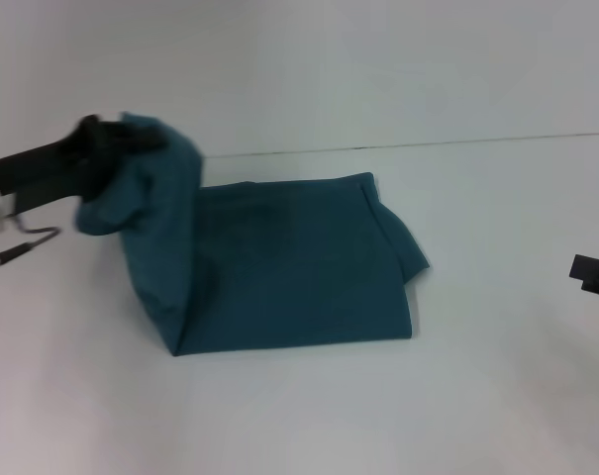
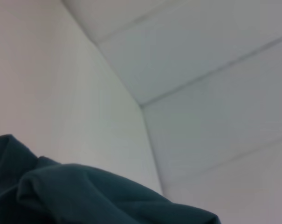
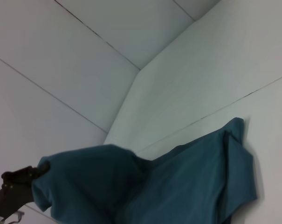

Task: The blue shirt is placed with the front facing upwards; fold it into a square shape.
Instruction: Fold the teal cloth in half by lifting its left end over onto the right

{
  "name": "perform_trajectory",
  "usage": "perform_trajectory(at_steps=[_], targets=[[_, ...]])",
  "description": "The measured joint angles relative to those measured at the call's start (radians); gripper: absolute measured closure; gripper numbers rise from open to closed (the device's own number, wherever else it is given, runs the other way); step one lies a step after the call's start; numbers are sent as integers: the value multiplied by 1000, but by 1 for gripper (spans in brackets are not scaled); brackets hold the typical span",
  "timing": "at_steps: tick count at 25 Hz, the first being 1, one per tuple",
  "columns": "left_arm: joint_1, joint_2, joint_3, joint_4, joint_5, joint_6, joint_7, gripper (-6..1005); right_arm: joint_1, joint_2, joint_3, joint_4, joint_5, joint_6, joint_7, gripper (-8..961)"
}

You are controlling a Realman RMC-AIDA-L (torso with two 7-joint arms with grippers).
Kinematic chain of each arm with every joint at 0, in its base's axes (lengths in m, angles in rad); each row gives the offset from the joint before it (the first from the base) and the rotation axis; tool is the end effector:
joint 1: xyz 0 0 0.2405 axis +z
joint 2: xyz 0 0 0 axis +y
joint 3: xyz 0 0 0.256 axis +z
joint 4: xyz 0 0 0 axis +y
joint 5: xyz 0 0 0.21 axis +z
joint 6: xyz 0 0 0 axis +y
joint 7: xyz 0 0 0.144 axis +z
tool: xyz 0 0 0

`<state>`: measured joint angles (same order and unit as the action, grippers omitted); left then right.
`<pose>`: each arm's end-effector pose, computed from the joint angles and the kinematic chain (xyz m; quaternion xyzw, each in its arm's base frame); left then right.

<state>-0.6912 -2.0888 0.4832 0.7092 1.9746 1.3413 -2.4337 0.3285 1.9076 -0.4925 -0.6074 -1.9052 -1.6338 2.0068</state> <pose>-0.2279 0.4069 0.0422 -0.6786 -0.6159 -0.3849 0.1093 0.3508 0.2839 0.0951 -0.7403 0.5580 0.3392 0.1596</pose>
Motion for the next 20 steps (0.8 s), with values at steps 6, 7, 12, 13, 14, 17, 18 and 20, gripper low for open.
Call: perform_trajectory(at_steps=[6,7,12,13,14,17,18,20], targets=[[-48,-65,37,-27,-15,-50,49,841,0,3,0,0,0,-3,0,71],[-56,-72,44,-48,-19,-74,64,840,0,4,0,0,-1,-3,0,71],[-104,-75,78,-203,-72,-176,155,836,3,6,0,0,-1,-5,0,71],[-112,-75,81,-223,-78,-190,167,835,4,6,0,0,-1,-5,0,71],[-122,-76,82,-241,-83,-203,181,834,4,6,0,0,-2,-5,0,71],[-142,-79,87,-271,-86,-214,200,831,5,7,-1,4,-2,-6,0,70],[-146,-79,90,-276,-86,-215,202,831,5,7,-1,7,-2,-6,0,70],[-150,-80,97,-285,-88,-216,204,829,5,7,-1,9,-2,-6,-1,69]])
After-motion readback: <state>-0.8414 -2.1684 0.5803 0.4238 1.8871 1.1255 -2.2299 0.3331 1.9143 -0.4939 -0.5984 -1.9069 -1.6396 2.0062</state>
